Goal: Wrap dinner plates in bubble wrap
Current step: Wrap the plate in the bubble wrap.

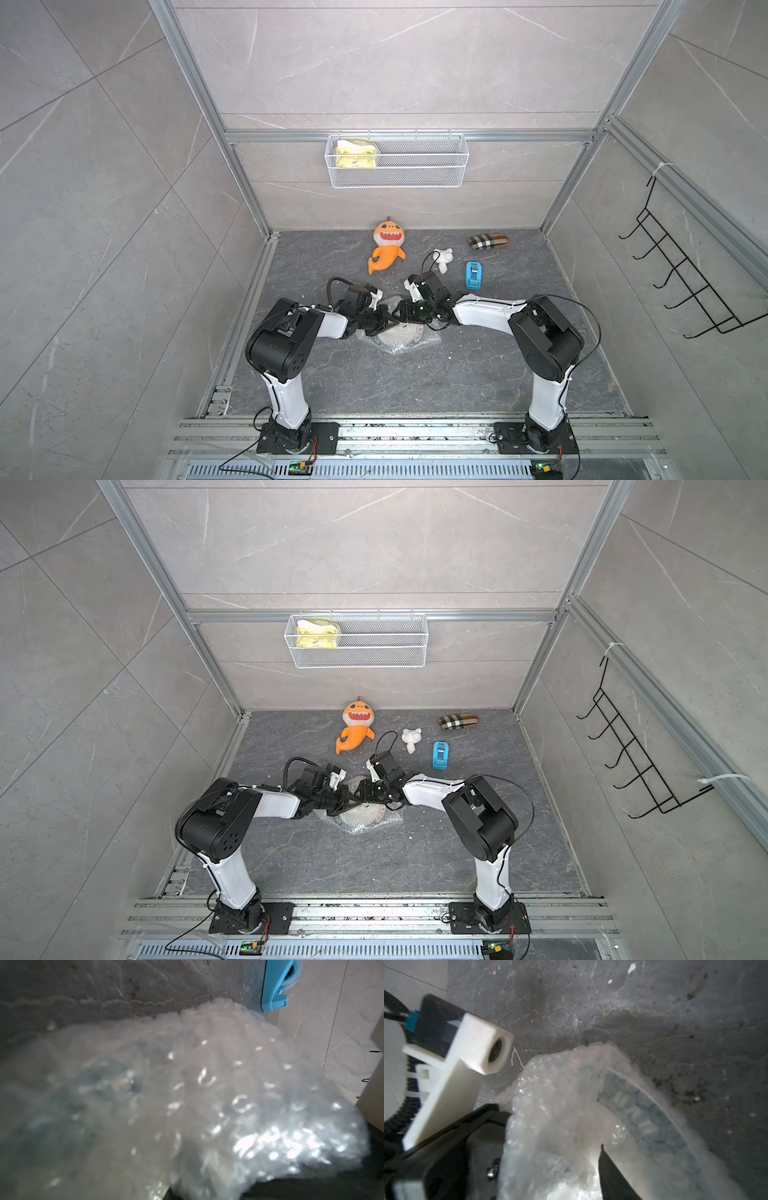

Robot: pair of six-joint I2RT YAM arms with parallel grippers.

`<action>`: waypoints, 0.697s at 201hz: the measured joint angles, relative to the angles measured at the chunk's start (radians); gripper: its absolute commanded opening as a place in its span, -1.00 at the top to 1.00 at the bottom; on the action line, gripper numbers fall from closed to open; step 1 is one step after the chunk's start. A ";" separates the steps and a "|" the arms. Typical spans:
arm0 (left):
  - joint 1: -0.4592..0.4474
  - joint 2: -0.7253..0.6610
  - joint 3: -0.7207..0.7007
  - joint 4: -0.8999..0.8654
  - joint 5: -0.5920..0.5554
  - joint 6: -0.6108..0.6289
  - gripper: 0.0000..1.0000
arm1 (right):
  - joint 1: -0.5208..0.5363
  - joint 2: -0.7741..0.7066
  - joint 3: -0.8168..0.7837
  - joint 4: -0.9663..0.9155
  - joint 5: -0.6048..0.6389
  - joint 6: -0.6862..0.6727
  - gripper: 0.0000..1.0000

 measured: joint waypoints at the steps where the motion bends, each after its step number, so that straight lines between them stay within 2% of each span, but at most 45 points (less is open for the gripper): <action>1: 0.000 0.000 0.000 0.000 0.000 0.000 1.00 | 0.000 0.000 -0.002 0.000 0.000 0.001 0.22; 17: -0.001 -0.001 0.001 -0.006 0.000 0.001 1.00 | 0.003 0.000 -0.019 0.016 0.000 0.007 0.43; 83: -0.003 -0.020 -0.001 -0.043 0.007 0.023 1.00 | 0.010 0.000 -0.019 0.028 0.017 0.007 1.00; 117: -0.003 -0.039 0.000 -0.078 0.014 0.032 0.96 | 0.014 0.000 -0.019 0.018 0.019 0.008 1.00; 140: -0.003 -0.072 0.000 -0.138 0.013 0.042 0.64 | 0.020 0.003 -0.019 0.012 0.021 0.008 1.00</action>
